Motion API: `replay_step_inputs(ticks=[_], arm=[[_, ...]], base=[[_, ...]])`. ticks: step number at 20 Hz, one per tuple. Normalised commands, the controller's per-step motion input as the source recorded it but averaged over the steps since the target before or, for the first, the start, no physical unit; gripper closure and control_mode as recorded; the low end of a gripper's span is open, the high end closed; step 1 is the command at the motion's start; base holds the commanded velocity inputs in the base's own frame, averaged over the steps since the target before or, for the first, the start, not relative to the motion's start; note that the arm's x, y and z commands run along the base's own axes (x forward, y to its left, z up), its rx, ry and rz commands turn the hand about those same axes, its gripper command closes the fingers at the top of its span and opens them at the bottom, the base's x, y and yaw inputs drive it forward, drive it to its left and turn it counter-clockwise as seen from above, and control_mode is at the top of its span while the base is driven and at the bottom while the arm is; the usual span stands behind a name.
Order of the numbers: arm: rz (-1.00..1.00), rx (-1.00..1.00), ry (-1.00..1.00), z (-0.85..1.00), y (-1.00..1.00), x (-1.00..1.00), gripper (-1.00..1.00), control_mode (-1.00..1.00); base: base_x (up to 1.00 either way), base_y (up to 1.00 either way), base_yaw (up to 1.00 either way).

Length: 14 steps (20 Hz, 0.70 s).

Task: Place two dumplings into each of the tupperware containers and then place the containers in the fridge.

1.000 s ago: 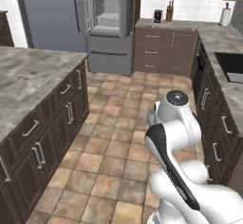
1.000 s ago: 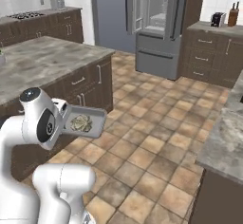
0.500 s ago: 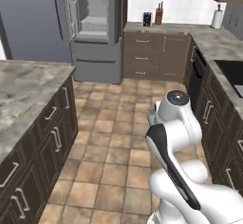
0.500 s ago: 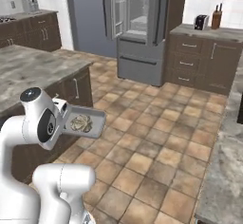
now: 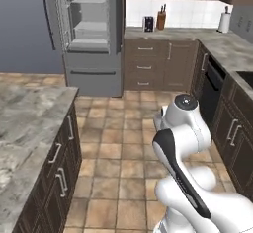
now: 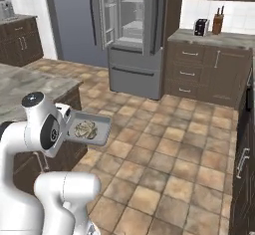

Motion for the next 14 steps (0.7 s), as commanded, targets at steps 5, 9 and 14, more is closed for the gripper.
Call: replay_step_inputs(ticks=[5,9,14], arm=[[0.0,0.0,0.0,0.0,0.0,0.0,1.0,1.0],[0.0,0.0,0.0,0.0,0.0,0.0,1.0,1.0],[0.0,0.0,0.0,0.0,0.0,0.0,1.0,1.0]], base=[[1.0,0.28,-0.19],[1.0,-0.04,-0.07],[1.0,0.01,0.0]])
